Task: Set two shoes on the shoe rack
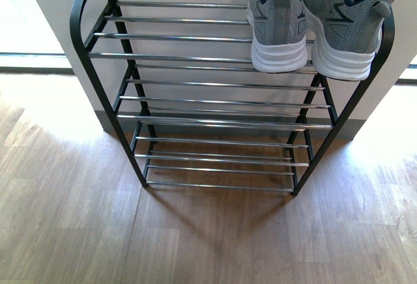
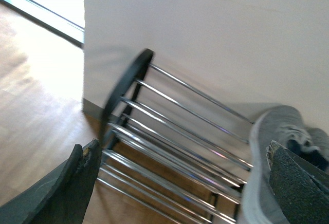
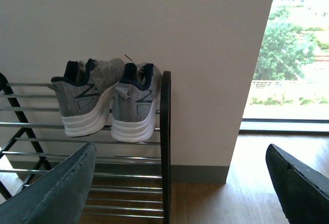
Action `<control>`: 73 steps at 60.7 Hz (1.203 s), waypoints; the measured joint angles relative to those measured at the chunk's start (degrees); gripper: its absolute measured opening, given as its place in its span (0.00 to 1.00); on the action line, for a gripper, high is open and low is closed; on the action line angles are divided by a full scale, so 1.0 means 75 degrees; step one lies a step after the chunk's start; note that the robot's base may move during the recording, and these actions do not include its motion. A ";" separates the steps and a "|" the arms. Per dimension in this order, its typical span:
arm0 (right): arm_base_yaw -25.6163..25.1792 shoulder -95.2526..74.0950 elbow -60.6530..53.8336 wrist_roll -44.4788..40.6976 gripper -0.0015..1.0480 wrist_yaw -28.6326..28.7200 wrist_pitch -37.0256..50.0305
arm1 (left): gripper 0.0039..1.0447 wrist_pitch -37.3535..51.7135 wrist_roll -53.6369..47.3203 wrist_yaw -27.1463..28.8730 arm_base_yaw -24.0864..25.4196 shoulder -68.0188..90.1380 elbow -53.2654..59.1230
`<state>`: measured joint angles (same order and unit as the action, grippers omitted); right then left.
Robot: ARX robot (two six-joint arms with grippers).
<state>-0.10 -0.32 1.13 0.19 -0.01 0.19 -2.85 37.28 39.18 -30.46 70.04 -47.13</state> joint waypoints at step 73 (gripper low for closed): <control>0.0000 0.0000 0.0000 -0.0003 0.91 0.0000 0.0000 | 0.01 0.1859 -0.4887 -0.5228 0.4019 -0.7359 0.5770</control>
<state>-0.10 -0.32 1.13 0.16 -0.01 0.19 11.09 0.62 -0.03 -0.32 14.85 -3.86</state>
